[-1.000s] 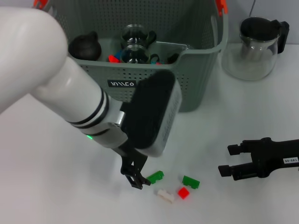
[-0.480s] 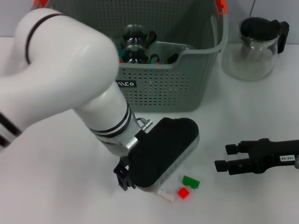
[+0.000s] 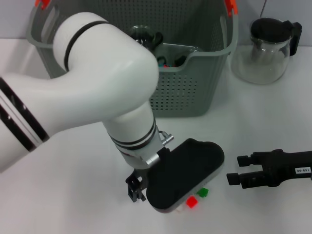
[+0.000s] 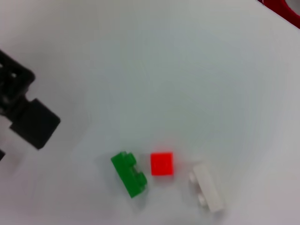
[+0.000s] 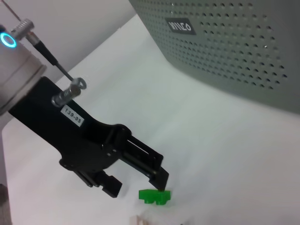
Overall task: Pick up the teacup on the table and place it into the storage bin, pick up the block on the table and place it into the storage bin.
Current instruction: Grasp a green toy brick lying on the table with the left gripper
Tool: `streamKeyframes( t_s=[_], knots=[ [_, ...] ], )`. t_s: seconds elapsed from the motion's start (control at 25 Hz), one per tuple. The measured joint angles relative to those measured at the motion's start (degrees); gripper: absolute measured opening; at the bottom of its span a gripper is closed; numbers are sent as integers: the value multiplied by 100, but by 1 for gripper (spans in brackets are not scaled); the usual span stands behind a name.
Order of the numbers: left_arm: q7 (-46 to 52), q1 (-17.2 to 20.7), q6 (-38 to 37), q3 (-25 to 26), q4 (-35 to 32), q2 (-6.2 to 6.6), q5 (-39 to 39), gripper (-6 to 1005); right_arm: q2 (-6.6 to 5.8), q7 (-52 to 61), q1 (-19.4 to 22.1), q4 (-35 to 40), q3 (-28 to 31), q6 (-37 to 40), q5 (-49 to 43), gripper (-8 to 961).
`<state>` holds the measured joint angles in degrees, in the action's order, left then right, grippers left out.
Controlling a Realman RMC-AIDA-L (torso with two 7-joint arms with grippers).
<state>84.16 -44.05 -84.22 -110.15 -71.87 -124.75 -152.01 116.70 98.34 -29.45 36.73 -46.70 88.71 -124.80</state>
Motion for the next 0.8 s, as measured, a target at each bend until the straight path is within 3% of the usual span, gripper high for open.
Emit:
streamKeyframes(
  t_s=[0.8],
  knots=[
    [27, -463, 416, -351, 548, -5, 247, 886, -16, -8, 7, 5, -5, -39, -10, 911]
  ],
)
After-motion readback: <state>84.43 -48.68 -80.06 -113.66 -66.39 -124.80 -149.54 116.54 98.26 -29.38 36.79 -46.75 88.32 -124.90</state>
